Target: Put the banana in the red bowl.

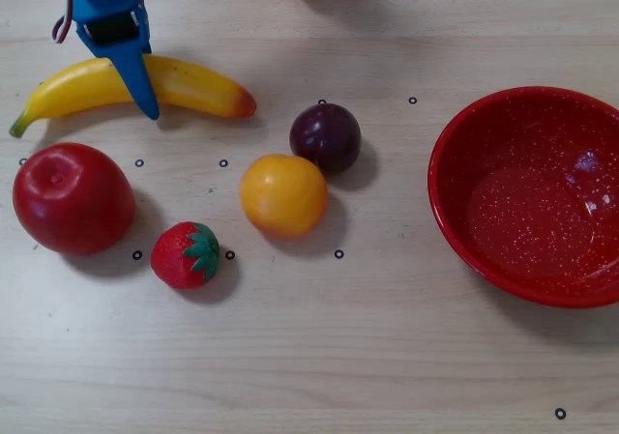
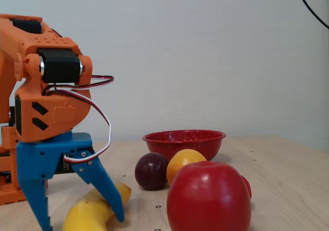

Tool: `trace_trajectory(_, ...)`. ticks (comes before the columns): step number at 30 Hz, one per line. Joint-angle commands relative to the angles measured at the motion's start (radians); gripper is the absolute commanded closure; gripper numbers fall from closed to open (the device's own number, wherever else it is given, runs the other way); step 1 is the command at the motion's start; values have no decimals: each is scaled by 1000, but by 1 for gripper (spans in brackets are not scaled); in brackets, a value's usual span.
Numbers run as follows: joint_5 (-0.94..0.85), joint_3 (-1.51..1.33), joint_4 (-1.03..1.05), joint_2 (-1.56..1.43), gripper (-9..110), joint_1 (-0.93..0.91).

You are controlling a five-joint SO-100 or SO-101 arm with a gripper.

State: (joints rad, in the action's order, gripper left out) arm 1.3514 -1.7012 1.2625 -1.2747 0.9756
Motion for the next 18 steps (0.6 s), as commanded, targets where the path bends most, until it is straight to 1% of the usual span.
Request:
trace_trajectory(1,-8,29,-2,-9,70,-21)
trace_trajectory(6,-8,29,-8,-9,77,-21)
trace_trajectory(9,-8,29,-11,-9,84,-23)
trace_trajectory(11,-5,29,-14,-8,92,-25)
trace_trajectory(12,-2,29,-15,-8,98,-26)
trace_trajectory(13,-6,29,-17,-9,101,-28)
trace_trajectory(16,-23,43,-6,-14,101,-29)
trace_trajectory(18,-25,74,40,-18,101,-29)
